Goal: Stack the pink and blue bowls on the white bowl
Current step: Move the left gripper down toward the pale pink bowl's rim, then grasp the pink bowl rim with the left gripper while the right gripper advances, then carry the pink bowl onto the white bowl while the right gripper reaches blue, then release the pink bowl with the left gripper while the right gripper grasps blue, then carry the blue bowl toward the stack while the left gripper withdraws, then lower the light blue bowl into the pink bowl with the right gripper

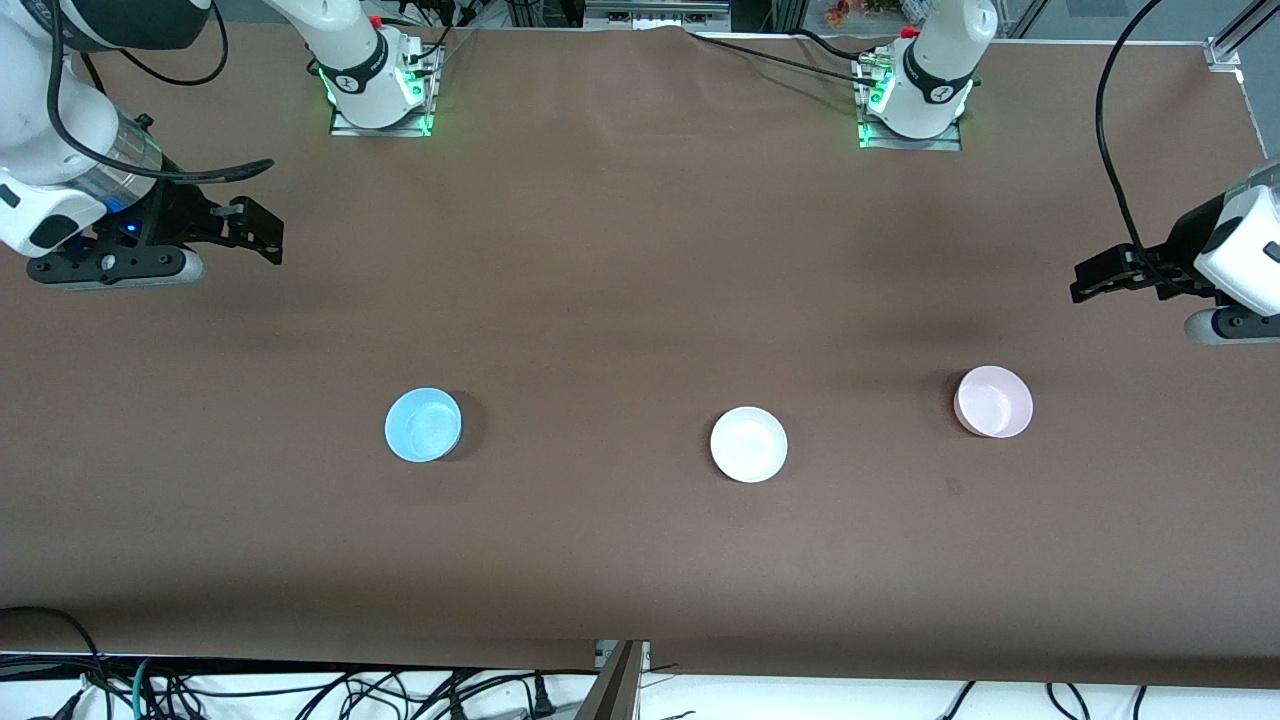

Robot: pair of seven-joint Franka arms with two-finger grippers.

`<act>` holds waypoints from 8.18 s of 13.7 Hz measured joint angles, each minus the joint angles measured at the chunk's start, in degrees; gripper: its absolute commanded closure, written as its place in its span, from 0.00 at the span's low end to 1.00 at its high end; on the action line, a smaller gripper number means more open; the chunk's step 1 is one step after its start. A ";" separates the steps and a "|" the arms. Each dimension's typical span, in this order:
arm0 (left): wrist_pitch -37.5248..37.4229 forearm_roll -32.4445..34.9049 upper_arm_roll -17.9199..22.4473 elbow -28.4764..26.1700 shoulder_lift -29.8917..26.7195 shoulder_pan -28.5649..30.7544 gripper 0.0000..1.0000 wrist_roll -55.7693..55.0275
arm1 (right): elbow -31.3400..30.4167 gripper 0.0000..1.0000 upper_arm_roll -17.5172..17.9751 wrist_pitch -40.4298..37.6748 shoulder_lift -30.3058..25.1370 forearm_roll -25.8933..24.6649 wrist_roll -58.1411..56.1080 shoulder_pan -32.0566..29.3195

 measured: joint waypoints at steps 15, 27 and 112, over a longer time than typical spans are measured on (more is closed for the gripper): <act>13.27 0.08 2.58 -6.46 14.90 6.37 0.00 3.69 | -0.01 0.00 0.05 -0.04 0.00 0.02 0.00 0.01; 42.94 -6.45 2.58 -18.11 25.64 9.43 0.26 15.06 | -0.01 0.00 0.30 -0.14 0.00 1.76 0.12 0.11; -2.15 2.85 -1.54 2.90 2.82 0.64 0.00 -2.60 | 34.57 1.00 1.19 56.42 58.39 11.23 81.65 35.71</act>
